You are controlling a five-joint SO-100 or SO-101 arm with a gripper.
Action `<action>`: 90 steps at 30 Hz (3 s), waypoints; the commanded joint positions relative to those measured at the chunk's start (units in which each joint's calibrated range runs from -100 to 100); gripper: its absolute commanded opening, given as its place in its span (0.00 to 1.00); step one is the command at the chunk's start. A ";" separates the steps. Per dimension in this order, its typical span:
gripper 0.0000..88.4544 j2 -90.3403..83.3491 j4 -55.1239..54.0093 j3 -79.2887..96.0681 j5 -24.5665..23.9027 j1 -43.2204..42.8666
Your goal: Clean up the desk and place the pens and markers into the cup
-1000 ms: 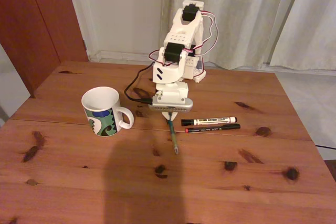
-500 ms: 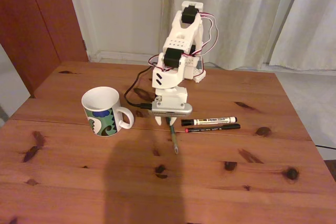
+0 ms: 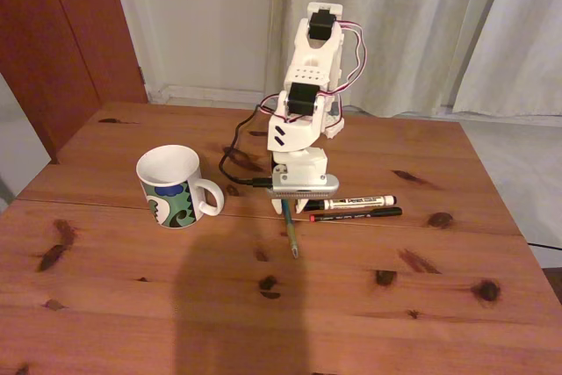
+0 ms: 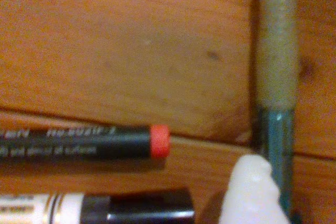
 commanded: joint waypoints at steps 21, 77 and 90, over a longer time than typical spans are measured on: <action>0.14 -0.62 -1.35 2.59 1.65 0.34; 0.01 0.46 -4.19 4.39 1.44 1.39; 0.01 -15.02 -4.19 10.53 2.91 3.24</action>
